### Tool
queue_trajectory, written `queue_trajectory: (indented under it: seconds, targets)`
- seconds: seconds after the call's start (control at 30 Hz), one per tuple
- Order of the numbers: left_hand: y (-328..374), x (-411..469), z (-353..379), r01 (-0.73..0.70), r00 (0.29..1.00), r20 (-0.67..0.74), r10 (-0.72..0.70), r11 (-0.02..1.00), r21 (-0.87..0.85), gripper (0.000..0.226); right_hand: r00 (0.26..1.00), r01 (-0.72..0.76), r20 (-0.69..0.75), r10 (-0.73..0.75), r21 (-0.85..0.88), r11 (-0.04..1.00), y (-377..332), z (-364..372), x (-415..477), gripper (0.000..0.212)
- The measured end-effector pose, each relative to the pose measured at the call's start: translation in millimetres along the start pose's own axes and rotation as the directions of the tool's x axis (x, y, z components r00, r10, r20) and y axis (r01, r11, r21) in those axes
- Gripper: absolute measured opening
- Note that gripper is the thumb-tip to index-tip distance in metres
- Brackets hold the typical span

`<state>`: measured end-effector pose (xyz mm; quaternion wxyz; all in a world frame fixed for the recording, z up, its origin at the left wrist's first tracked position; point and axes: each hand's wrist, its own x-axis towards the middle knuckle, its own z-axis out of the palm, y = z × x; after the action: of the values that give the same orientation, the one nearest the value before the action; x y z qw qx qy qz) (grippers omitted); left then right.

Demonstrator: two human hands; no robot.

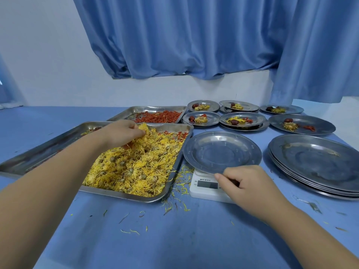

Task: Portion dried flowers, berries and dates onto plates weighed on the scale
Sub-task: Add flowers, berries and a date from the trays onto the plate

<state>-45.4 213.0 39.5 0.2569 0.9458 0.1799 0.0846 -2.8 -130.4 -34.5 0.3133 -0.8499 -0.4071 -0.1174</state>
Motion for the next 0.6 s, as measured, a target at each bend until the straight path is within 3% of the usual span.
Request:
queue_trajectory:
  seconds: [0.13,0.3,0.6]
  targets:
    - [13,-3,-6,-0.039,0.996,-0.081,0.031,0.994,-0.105,0.037,1.0,-0.008,-0.004,0.008,0.007,1.0,-1,-1,-1,0.048]
    - [47,-6,8,-0.136,0.99,-0.063,0.125,0.966,-0.222,0.031,0.999,-0.025,-0.03,0.025,0.024,0.999,0,-4,1,0.048]
    - [127,18,81,-0.322,0.935,0.122,0.334,0.941,-0.108,0.031,0.998,0.005,-0.066,-0.007,-0.017,1.0,5,-2,4,0.049]
